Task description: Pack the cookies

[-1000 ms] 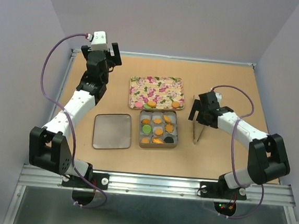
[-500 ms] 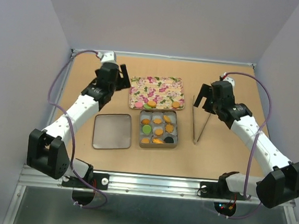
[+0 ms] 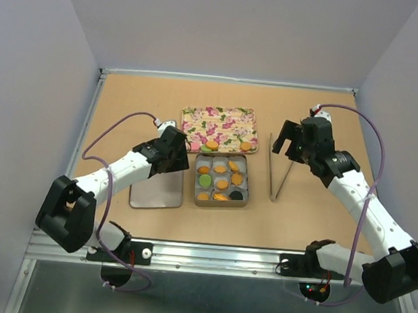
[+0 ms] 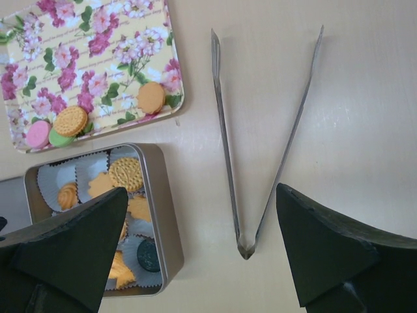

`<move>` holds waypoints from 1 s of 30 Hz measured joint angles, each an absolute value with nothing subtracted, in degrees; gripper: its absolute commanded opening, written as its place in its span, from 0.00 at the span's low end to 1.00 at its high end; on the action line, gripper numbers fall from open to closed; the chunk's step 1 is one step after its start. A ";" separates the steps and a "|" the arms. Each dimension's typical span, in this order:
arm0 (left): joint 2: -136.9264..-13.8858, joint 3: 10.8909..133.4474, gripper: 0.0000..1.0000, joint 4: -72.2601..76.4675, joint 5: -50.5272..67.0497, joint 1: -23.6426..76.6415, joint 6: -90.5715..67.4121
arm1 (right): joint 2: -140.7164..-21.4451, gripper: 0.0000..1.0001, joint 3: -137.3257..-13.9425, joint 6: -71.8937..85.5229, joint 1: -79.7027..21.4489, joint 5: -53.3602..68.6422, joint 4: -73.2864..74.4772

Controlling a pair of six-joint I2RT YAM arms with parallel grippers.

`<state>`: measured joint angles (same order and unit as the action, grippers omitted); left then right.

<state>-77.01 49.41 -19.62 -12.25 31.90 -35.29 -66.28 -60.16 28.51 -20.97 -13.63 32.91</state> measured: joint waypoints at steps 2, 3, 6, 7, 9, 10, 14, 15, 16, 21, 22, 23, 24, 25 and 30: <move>-77.01 47.59 0.66 -19.27 -11.81 32.82 -35.97 | -65.28 1.00 -59.35 28.53 -20.97 -13.39 33.01; -77.01 46.85 0.67 -19.18 -11.46 33.17 -36.23 | -65.10 1.00 -59.07 28.51 -20.97 -13.23 33.06; -77.17 45.12 0.65 -18.26 -10.52 33.80 -36.64 | -65.08 1.00 -58.57 28.51 -20.97 -12.84 33.06; -77.45 44.84 0.65 -17.78 -10.35 33.87 -36.73 | -65.08 1.00 -58.41 28.51 -20.97 -12.82 33.04; -78.50 44.69 0.63 -16.88 -10.13 34.06 -36.80 | -65.08 1.00 -58.15 28.51 -20.97 -12.64 33.10; -79.33 44.69 0.62 -16.14 -10.02 34.11 -36.84 | -65.08 1.00 -58.08 28.51 -20.97 -12.62 33.12; -82.48 44.69 0.57 -14.57 -9.89 34.57 -36.95 | -65.08 1.00 -57.89 28.51 -20.97 -12.60 33.04; -83.13 44.69 0.54 -14.33 -9.87 34.81 -36.93 | -65.08 1.00 -57.63 28.51 -20.97 -12.60 32.97; -83.50 44.69 0.51 -14.20 -9.87 34.92 -36.95 | -65.08 1.00 -57.36 28.51 -20.97 -12.58 33.06; -86.21 44.69 0.45 -13.10 -9.98 35.38 -36.93 | -65.39 1.00 -56.66 28.51 -20.97 -12.36 33.08; -86.52 44.82 0.45 -12.95 -10.09 35.44 -36.91 | -65.47 1.00 -56.58 28.51 -20.97 -12.34 33.08; -86.54 44.91 0.44 -12.73 -10.11 35.57 -36.88 | -65.58 1.00 -56.53 28.51 -20.97 -12.36 33.10; -86.85 45.04 0.43 -12.51 -10.11 35.68 -36.88 | -65.73 1.00 -56.51 28.49 -20.97 -12.36 33.08; -87.29 45.21 0.43 -12.32 -10.17 35.73 -36.88 | -65.93 1.00 -56.51 28.49 -20.97 -12.36 33.08; -89.62 47.03 0.25 -11.20 -10.46 36.32 -36.71 | -66.65 1.00 -56.51 28.45 -20.97 -12.36 33.08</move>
